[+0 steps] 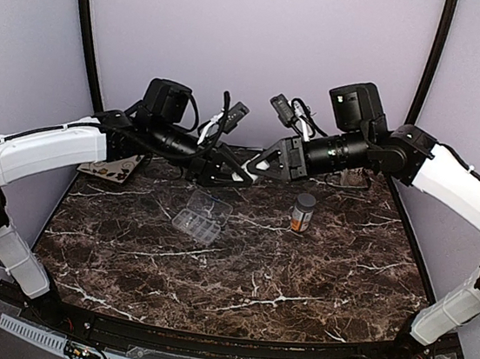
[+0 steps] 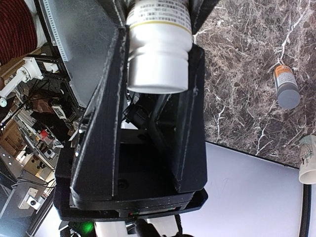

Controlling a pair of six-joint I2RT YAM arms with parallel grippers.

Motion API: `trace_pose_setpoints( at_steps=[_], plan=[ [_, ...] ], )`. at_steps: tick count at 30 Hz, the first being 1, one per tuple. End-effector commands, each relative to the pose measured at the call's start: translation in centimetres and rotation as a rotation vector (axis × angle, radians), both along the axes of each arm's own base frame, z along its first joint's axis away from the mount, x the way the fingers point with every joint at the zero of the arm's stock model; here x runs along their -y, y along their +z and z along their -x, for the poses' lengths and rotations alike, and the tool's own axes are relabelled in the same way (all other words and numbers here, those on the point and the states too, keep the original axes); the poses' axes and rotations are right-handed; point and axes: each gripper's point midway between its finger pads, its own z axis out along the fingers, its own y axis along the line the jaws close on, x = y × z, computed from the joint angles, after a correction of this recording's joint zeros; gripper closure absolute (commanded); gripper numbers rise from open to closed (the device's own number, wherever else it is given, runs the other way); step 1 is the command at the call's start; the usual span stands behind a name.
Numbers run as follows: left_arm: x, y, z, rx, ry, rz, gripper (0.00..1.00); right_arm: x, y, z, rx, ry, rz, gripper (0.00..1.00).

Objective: Sort the pills into containers
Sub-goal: Pass from the left arm to the right, then place the pill bottle at the center of the board.

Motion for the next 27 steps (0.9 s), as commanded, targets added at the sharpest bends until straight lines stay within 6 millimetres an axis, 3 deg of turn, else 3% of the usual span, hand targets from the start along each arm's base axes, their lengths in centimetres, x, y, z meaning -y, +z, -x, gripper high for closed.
trace_pose_setpoints(
  at_steps=[1,8,9,10,11,12,19,23,27],
  plan=[
    [-1.7,-0.5,-0.9,-0.013,0.103,-0.03,0.7,0.6,1.6,-0.3,0.04,-0.039,-0.03,0.99],
    [-2.4,-0.7,-0.8,-0.005,0.136,-0.033,0.61,0.8,1.4,-0.6,0.047,-0.056,-0.018,0.99],
    [-2.4,-0.8,-0.8,-0.007,0.139,-0.035,0.55,0.8,1.4,-0.6,0.047,-0.057,-0.018,0.99],
    [-2.4,-0.9,-0.6,-0.011,0.137,-0.037,0.4,0.8,1.5,-0.6,0.048,-0.059,-0.019,0.99],
    [-2.5,-0.8,-0.6,-0.012,0.136,-0.035,0.31,0.8,1.4,-0.6,0.048,-0.058,-0.018,0.99],
    [-2.5,-0.9,-0.5,-0.013,0.133,-0.036,0.28,0.8,1.4,-0.6,0.048,-0.059,-0.019,0.99],
    [-3.0,-1.2,-0.9,0.004,0.179,-0.052,0.28,1.3,1.3,-1.2,0.063,-0.093,-0.002,0.99],
    [-3.8,-2.0,-2.2,0.033,0.281,-0.09,0.28,2.6,0.7,-2.9,0.086,-0.176,0.052,1.0],
    [-5.2,-3.0,-3.9,0.067,0.416,-0.141,0.3,4.6,-1.2,-5.3,0.109,-0.28,0.164,0.99]
  ],
)
